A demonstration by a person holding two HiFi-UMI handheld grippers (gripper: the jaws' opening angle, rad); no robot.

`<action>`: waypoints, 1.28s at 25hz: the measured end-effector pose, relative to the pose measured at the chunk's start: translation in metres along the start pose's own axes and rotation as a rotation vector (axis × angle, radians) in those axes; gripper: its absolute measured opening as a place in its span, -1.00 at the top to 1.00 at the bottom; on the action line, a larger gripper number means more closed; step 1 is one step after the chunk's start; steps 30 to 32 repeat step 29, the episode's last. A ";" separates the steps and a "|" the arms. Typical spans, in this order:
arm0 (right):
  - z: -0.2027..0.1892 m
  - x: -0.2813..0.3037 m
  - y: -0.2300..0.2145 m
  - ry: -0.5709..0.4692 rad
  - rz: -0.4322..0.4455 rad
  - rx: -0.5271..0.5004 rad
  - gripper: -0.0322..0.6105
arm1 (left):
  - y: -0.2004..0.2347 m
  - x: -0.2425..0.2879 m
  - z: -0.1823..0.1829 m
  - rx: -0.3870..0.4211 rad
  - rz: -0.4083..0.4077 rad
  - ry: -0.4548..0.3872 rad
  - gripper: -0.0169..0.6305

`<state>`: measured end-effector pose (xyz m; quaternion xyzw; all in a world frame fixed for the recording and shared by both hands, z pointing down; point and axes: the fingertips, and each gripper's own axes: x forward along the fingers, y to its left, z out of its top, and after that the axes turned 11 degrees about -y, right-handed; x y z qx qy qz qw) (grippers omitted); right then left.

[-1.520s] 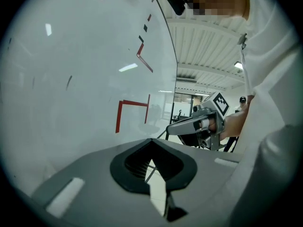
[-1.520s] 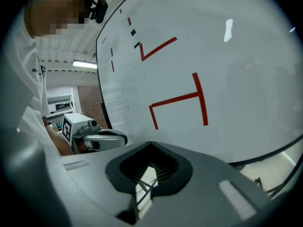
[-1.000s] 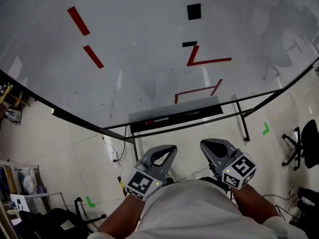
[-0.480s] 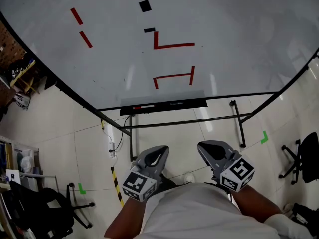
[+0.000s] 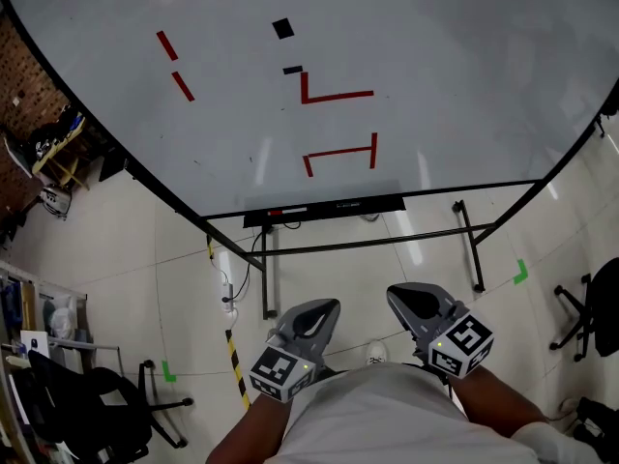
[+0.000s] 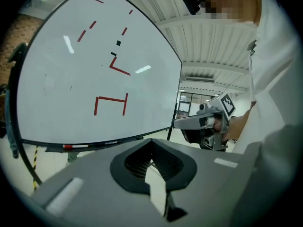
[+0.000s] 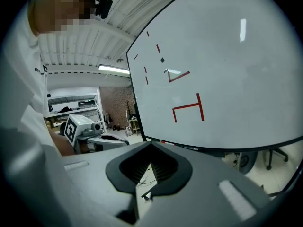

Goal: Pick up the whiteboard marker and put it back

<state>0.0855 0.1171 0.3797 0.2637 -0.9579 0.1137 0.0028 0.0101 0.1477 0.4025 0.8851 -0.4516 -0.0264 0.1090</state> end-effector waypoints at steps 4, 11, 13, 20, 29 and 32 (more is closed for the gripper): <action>0.002 0.012 0.012 -0.015 -0.032 0.007 0.89 | 0.010 -0.012 0.007 0.029 -0.030 0.017 0.90; -0.009 0.039 0.041 -0.021 -0.057 0.022 0.89 | 0.039 -0.038 0.019 0.037 -0.047 0.006 0.90; -0.012 0.043 0.048 -0.014 -0.063 0.022 0.89 | 0.043 -0.044 0.020 0.024 -0.055 0.007 0.90; -0.020 0.050 0.060 0.003 -0.075 0.023 0.89 | 0.044 -0.052 0.015 0.026 -0.087 0.007 0.90; -0.022 0.054 0.068 0.010 -0.073 0.020 0.89 | 0.051 -0.056 0.020 0.053 -0.082 -0.014 0.90; -0.022 0.054 0.068 0.010 -0.073 0.020 0.89 | 0.051 -0.056 0.020 0.053 -0.082 -0.014 0.90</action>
